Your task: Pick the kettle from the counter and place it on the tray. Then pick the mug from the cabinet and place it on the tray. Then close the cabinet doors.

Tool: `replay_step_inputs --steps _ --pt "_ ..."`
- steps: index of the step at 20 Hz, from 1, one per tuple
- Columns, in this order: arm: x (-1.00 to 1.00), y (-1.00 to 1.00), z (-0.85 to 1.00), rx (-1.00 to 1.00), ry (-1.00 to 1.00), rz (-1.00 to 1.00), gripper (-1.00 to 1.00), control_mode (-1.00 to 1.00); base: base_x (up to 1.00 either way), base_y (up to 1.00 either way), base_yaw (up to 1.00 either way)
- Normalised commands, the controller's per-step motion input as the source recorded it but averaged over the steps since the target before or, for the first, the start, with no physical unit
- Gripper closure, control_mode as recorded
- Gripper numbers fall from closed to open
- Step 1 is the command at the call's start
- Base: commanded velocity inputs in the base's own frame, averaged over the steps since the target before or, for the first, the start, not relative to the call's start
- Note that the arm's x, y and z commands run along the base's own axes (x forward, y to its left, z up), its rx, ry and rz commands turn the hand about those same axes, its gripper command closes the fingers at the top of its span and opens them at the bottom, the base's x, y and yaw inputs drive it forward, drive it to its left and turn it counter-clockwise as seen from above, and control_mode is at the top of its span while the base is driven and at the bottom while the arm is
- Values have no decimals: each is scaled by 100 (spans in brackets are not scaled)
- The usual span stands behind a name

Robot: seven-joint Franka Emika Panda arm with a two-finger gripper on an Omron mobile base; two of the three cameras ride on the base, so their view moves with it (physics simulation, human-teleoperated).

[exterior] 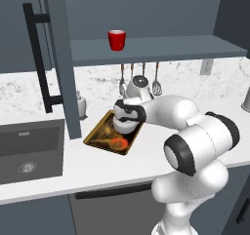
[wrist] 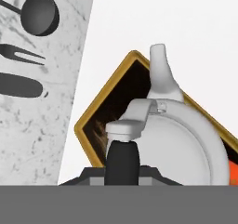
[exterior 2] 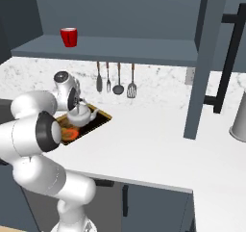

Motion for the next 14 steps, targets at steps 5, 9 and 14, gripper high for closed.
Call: replay_step_inputs --steps 5,9,14 --pt "26 0 -24 2 -1 -2 100 -100 0 0 0" --pt "22 0 -19 2 0 -2 100 -100 0 0 0" --pt "27 0 -19 1 0 -3 100 -100 0 0 0"
